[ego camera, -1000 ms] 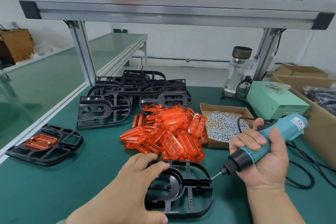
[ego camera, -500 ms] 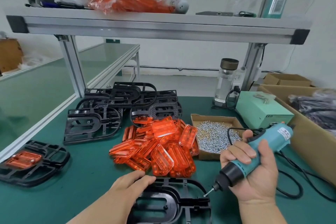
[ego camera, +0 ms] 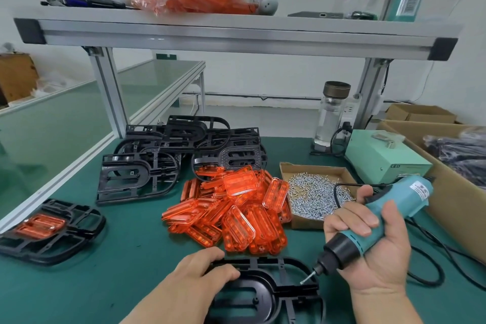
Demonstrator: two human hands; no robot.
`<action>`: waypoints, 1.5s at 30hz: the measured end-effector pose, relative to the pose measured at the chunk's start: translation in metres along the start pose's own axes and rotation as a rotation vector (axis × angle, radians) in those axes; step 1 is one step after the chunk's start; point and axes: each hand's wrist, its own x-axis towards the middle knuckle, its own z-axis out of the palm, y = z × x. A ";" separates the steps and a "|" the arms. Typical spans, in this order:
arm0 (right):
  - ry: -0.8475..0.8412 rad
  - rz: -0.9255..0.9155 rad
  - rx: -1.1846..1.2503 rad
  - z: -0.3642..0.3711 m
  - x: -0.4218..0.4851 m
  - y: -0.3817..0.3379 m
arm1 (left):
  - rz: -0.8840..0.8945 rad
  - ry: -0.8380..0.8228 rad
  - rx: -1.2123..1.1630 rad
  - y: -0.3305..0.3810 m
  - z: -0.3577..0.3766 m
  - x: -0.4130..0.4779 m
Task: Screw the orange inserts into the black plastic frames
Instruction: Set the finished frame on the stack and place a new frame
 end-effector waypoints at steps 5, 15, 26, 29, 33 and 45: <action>-0.021 0.021 0.042 -0.002 0.001 0.000 | 0.052 0.088 0.081 -0.004 0.000 -0.009; 0.001 0.007 -0.029 -0.001 0.002 0.001 | 0.235 -0.041 0.210 0.014 0.016 0.019; 0.026 -0.012 -0.044 -0.001 0.001 -0.001 | 0.156 -0.074 0.322 0.029 0.022 0.022; 0.020 -0.006 -0.035 -0.002 0.002 -0.001 | 0.156 -0.114 0.358 0.026 0.010 0.017; -0.040 0.063 0.109 -0.006 0.002 -0.002 | 0.143 -0.113 0.358 0.018 -0.007 0.011; -0.194 0.263 0.179 -0.009 0.007 0.000 | 0.098 0.158 0.046 0.013 -0.033 0.016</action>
